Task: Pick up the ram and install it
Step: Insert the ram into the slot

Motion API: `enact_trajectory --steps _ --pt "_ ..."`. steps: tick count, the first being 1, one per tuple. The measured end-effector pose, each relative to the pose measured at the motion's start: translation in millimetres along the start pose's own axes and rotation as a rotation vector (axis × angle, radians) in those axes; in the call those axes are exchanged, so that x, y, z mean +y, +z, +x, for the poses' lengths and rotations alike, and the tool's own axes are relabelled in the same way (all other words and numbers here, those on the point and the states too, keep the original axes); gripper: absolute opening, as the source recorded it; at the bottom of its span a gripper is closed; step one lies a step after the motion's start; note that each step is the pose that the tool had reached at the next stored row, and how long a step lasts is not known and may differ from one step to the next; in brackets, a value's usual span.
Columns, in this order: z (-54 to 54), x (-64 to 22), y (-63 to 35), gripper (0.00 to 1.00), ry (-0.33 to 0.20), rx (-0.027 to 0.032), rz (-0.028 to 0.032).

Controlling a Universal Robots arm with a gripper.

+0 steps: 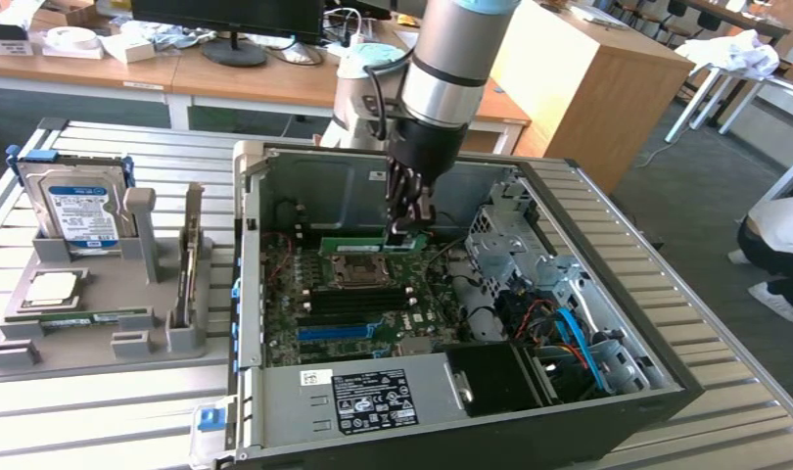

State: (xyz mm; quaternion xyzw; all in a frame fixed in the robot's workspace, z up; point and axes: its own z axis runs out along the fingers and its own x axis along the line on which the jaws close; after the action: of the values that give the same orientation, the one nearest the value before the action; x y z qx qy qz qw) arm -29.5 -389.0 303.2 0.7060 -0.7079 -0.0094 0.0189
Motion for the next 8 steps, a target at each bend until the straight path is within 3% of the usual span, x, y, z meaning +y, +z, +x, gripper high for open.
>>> enact_trajectory --steps 8 --pt "0.0 -0.2 4.4 0.12 0.000 0.0001 -0.0001"
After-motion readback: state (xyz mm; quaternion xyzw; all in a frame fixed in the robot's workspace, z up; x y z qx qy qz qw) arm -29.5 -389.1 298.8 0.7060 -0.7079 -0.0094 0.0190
